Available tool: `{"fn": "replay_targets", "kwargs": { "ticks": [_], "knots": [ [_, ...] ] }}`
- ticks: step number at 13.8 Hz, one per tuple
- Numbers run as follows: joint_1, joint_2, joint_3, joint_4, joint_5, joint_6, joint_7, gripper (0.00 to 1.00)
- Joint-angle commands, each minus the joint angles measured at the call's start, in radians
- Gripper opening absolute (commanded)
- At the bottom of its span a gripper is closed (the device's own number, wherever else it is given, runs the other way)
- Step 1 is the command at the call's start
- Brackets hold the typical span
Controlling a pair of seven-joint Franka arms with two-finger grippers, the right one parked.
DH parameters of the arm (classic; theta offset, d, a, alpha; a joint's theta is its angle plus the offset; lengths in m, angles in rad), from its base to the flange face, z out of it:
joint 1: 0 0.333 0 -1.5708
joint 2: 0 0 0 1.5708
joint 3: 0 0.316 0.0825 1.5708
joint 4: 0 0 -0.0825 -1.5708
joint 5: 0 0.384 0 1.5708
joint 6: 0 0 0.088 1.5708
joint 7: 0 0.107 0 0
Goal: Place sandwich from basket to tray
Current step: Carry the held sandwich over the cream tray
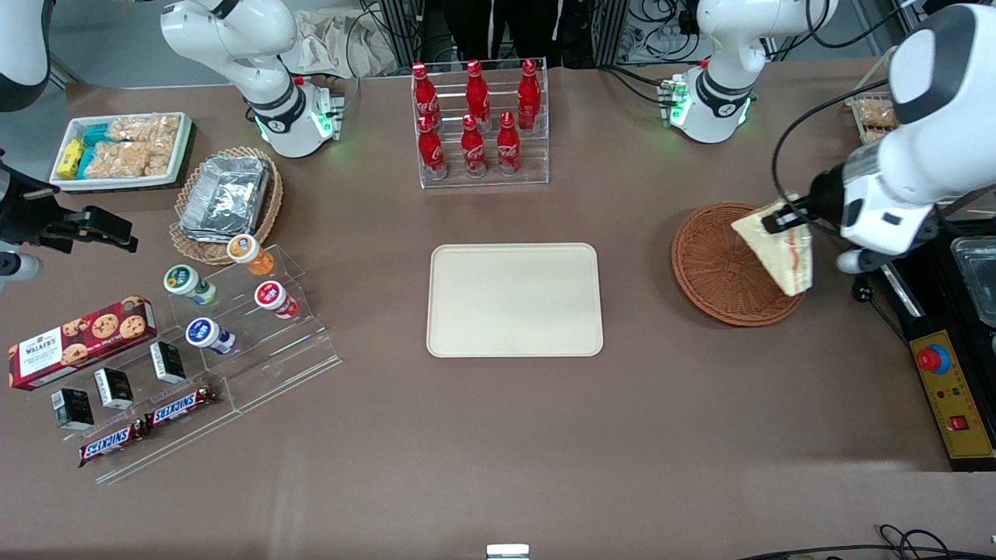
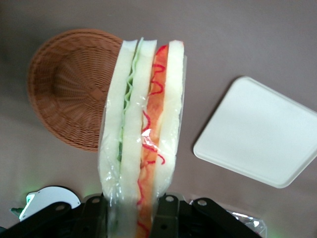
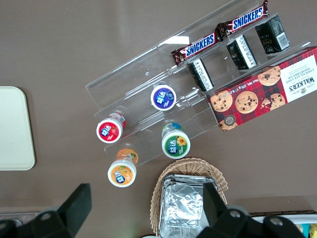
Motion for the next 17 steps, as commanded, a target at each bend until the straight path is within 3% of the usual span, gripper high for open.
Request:
{"fn": "replay_targets", "kwargs": {
  "ticks": [1, 6, 9, 17],
  "knots": [
    [0.002, 0.082, -0.085, 0.089, 0.018, -0.017, -0.009, 0.33],
    [-0.024, 0.191, -0.184, 0.149, 0.076, -0.003, -0.039, 0.33],
    [-0.110, 0.276, -0.185, 0.175, 0.140, 0.041, -0.091, 0.33],
    [-0.256, 0.489, -0.185, 0.174, 0.164, 0.284, -0.222, 0.33]
  ]
}}
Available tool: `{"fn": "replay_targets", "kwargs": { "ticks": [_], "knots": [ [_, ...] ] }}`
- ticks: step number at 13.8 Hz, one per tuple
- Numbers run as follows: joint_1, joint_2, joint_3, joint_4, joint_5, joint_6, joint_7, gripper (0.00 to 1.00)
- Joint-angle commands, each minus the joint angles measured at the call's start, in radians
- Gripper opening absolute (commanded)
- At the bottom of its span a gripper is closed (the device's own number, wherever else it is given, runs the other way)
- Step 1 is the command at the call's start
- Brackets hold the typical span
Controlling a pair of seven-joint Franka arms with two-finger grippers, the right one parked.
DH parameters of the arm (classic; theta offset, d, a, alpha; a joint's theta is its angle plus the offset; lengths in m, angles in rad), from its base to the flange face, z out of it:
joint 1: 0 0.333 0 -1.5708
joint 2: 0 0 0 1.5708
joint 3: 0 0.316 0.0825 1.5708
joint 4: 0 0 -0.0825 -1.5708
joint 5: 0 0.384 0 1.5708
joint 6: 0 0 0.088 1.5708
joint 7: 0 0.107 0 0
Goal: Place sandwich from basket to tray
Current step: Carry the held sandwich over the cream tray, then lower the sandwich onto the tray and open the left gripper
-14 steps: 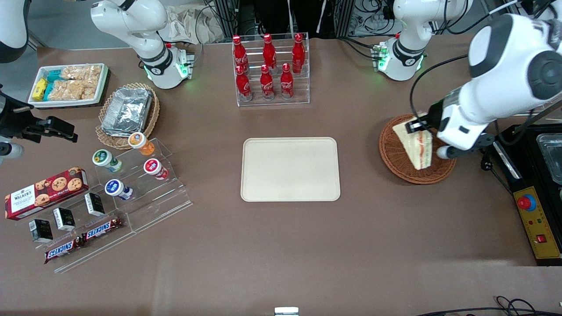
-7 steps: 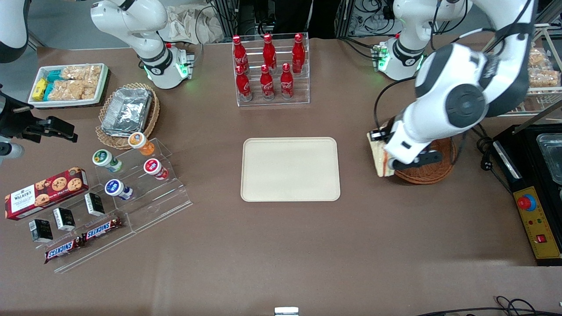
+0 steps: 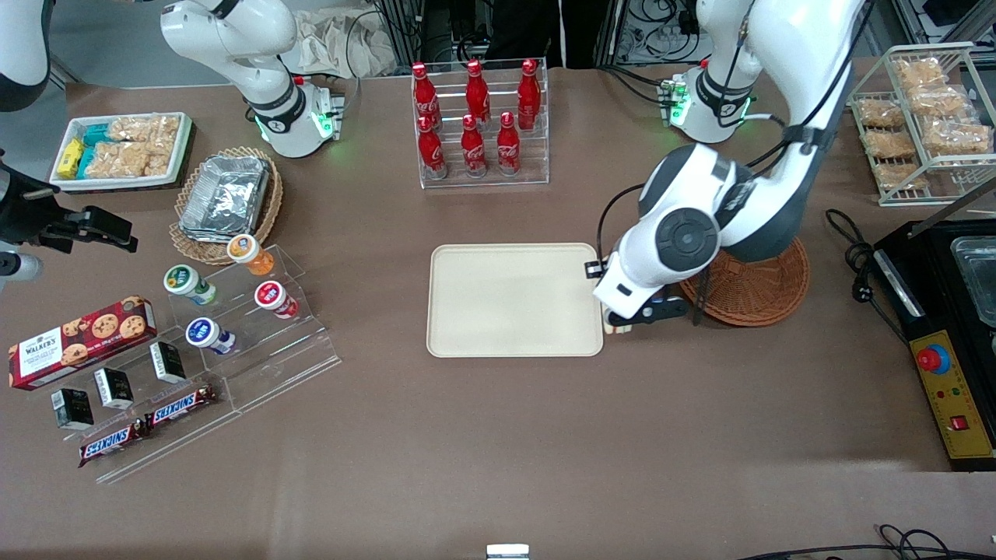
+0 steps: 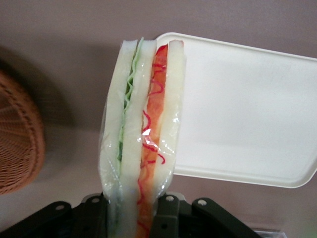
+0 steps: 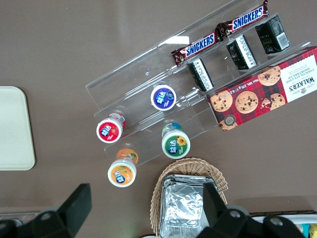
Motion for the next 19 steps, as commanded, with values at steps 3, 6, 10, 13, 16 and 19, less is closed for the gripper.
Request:
{"fn": "replay_targets", "kwargs": {
  "ticks": [3, 6, 10, 13, 16, 19],
  "knots": [
    [-0.063, 0.139, 0.001, 0.042, 0.061, 0.084, -0.071, 0.33],
    [-0.074, 0.189, 0.001, 0.041, 0.075, 0.089, -0.073, 0.33],
    [-0.082, 0.219, 0.001, 0.039, 0.074, 0.089, -0.068, 0.33],
    [-0.088, 0.249, 0.001, 0.042, 0.074, 0.092, -0.055, 0.33],
    [-0.090, 0.270, 0.001, 0.039, 0.077, 0.109, -0.050, 0.33],
    [-0.090, 0.273, 0.001, 0.041, 0.077, 0.110, -0.050, 0.34]
  ]
}}
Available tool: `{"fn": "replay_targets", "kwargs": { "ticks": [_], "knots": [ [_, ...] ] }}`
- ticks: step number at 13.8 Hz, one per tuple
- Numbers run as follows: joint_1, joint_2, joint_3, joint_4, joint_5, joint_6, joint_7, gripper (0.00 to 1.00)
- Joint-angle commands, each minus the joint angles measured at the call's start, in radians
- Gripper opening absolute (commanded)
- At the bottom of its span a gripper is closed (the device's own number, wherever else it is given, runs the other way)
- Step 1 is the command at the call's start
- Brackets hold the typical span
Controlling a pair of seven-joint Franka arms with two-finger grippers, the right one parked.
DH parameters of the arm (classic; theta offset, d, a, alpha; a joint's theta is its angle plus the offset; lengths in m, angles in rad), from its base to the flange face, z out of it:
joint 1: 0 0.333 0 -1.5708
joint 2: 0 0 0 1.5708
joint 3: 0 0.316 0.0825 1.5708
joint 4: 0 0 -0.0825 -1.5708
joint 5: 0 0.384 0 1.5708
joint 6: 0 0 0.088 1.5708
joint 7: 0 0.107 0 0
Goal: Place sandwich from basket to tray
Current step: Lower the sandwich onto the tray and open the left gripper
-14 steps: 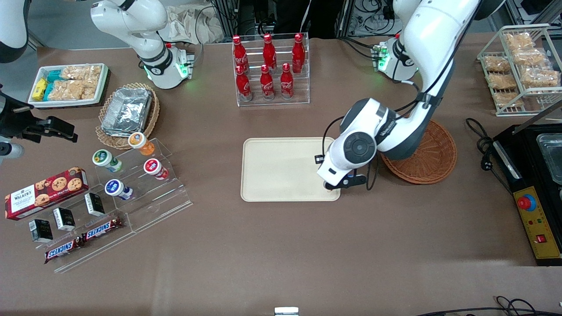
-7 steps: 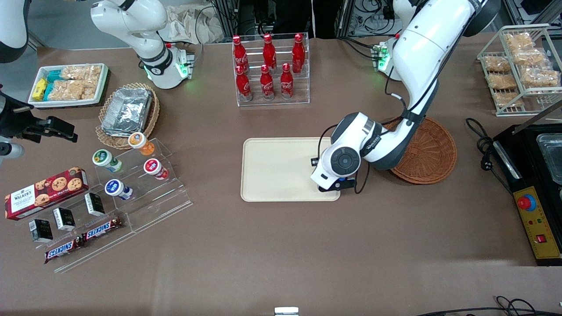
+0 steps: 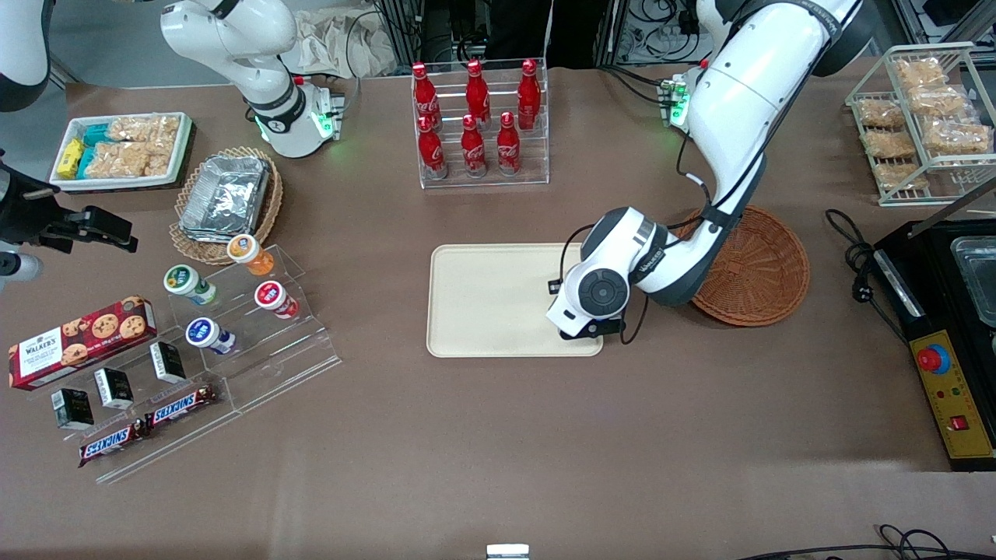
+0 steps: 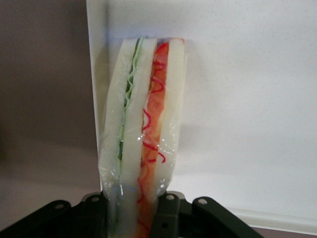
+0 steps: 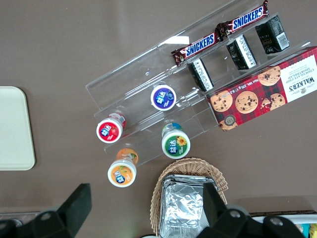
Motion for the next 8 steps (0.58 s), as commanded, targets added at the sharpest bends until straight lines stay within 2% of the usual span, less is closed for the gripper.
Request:
{"fn": "replay_targets", "kwargs": {
  "ticks": [1, 2, 3, 4, 8],
  "knots": [
    [-0.010, 0.015, 0.001, 0.030, 0.018, -0.003, -0.001, 0.34],
    [-0.010, 0.015, 0.001, 0.030, 0.018, -0.003, -0.001, 0.38],
    [-0.010, 0.015, 0.001, 0.030, 0.020, -0.003, -0.001, 0.66],
    [-0.010, 0.014, 0.001, 0.032, 0.032, -0.003, -0.007, 1.00],
    [-0.006, -0.032, 0.001, 0.033, 0.032, -0.028, -0.022, 1.00]
  ]
}}
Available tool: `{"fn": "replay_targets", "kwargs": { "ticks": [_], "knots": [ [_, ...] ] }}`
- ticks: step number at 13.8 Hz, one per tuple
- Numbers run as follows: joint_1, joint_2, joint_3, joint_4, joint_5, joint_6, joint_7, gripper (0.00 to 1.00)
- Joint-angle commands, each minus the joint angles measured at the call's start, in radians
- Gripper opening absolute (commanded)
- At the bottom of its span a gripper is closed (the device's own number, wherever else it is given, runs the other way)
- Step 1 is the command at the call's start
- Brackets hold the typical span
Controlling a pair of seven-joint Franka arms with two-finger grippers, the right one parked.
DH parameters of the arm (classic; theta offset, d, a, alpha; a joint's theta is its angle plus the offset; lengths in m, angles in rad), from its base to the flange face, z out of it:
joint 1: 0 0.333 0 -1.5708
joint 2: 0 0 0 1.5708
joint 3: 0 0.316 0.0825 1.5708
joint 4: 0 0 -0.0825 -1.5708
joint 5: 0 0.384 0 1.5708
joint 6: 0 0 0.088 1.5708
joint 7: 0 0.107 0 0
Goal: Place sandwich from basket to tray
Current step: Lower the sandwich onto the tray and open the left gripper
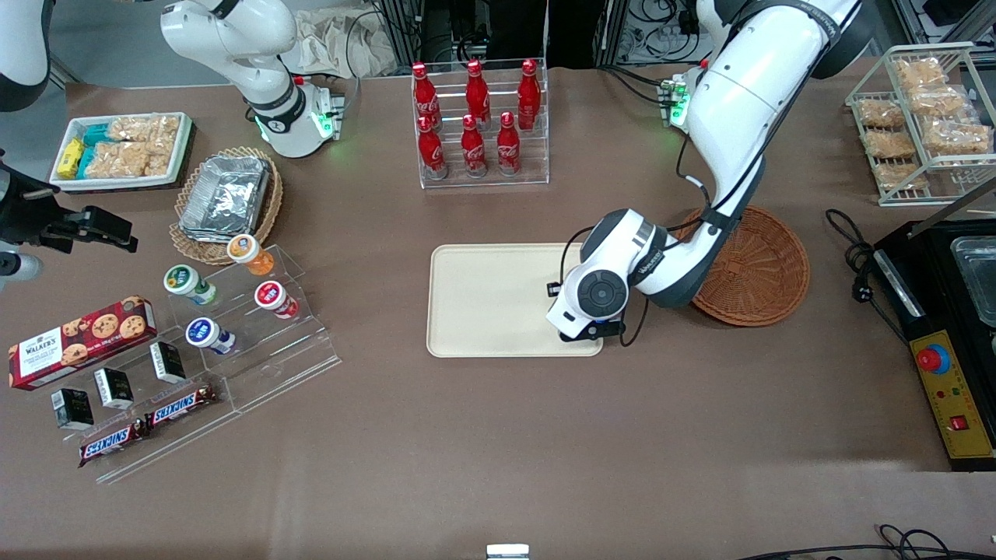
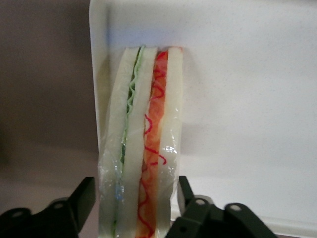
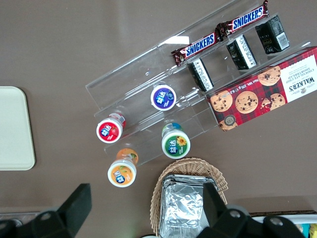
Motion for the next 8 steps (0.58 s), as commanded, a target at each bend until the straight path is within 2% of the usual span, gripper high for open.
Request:
{"fn": "replay_targets", "kwargs": {
  "ticks": [1, 8],
  "knots": [
    [-0.001, -0.058, 0.001, 0.016, 0.009, -0.038, -0.022, 1.00],
    [0.071, -0.282, 0.007, 0.018, 0.004, -0.189, -0.002, 1.00]
  ]
}}
